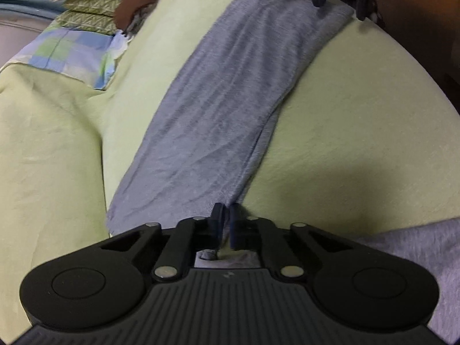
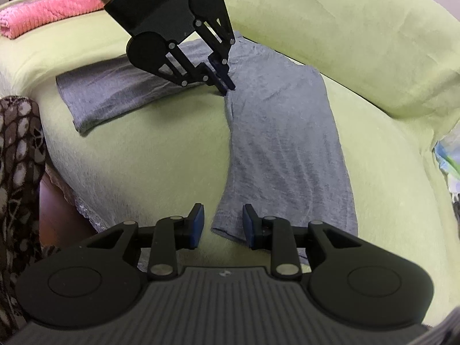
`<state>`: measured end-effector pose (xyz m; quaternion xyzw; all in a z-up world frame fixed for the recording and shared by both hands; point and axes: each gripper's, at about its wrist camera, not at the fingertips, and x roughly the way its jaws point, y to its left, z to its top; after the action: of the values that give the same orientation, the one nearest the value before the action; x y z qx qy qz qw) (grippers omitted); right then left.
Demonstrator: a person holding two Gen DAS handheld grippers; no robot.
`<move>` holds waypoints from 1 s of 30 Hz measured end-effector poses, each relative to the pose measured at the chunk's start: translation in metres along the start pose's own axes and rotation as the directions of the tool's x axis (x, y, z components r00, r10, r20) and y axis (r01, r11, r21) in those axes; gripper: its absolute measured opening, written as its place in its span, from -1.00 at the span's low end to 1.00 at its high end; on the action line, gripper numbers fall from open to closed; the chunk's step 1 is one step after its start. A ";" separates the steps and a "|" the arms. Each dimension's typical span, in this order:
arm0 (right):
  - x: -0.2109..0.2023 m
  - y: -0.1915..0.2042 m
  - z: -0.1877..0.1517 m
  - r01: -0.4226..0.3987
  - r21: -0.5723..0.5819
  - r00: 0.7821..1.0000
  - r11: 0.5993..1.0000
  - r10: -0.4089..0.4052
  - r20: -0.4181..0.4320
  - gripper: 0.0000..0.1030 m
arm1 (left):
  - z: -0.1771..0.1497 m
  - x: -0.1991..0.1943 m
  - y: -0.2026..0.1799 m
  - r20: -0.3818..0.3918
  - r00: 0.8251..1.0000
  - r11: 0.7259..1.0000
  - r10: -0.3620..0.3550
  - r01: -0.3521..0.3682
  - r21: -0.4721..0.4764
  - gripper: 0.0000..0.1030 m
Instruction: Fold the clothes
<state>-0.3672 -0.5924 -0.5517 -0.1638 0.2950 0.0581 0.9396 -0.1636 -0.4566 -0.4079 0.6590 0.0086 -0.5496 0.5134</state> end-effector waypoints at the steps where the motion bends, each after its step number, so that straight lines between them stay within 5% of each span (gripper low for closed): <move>1: 0.000 0.002 0.000 0.004 -0.011 1.000 1.000 -0.004 -0.002 -0.60 | -0.001 0.000 0.001 0.003 1.000 1.000 -0.003 0.003 -0.019 -1.00; 9: 0.006 0.007 0.000 0.046 -0.032 0.998 0.998 -0.047 -0.028 -0.99 | -0.001 -0.005 0.001 0.018 0.999 0.996 0.032 -0.031 -0.080 -1.00; 17: -0.005 0.030 0.002 -0.011 -0.127 1.000 0.992 0.007 -0.027 -0.99 | -0.017 -0.024 -0.011 0.011 0.999 0.991 0.051 -0.049 -0.123 -1.00; 23: 0.003 0.028 0.001 -0.041 -0.089 0.998 0.995 0.036 -0.058 -0.96 | -0.018 -0.028 -0.011 0.016 0.997 0.979 0.071 -0.067 -0.190 -0.99; 27: -0.003 0.025 0.001 -0.061 -0.052 0.997 0.997 0.058 -0.058 -0.90 | -0.027 -0.046 -0.005 0.033 0.994 0.925 0.109 -0.089 -0.369 -0.82; 30: -0.011 0.020 0.001 -0.070 -0.001 0.997 0.998 0.070 -0.027 -0.84 | -0.047 -0.072 -0.006 0.000 0.988 0.817 0.155 -0.128 -0.562 -0.75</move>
<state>-0.3796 -0.5739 -0.5502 -0.1552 0.3131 0.0889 0.9327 -0.1622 -0.3822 -0.3655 0.4654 0.1084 -0.4982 0.7235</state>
